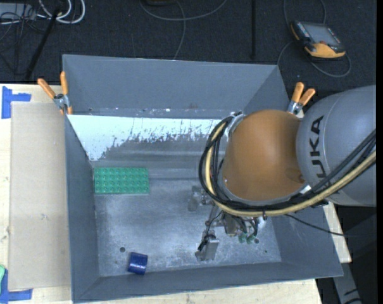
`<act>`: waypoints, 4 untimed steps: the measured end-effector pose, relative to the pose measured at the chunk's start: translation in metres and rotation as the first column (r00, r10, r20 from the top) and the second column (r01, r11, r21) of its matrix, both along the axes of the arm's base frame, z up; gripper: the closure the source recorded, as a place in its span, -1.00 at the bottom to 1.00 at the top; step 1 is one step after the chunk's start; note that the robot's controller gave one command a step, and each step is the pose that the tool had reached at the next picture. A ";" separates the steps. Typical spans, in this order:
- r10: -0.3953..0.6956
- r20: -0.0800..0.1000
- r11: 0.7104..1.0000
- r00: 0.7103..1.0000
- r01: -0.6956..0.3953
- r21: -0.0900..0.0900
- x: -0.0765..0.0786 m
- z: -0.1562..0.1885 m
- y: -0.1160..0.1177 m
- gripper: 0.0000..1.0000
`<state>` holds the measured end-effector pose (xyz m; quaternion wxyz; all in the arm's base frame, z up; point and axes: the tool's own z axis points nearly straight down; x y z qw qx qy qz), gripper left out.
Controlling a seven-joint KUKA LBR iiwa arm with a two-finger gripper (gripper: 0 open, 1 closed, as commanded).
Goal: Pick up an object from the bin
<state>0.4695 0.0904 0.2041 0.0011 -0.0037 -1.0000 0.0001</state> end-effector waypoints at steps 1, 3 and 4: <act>0.039 0.003 0.999 0.999 -0.039 0.004 0.014 -0.019 0.117 -1.00; 0.894 0.004 0.448 0.448 -0.894 0.001 0.011 -0.132 0.132 -1.00; 0.892 0.004 0.452 0.452 -0.892 0.002 0.011 -0.131 0.131 1.00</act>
Offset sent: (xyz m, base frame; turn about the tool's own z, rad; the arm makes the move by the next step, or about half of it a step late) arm 0.0141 0.1123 -0.0179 -0.0309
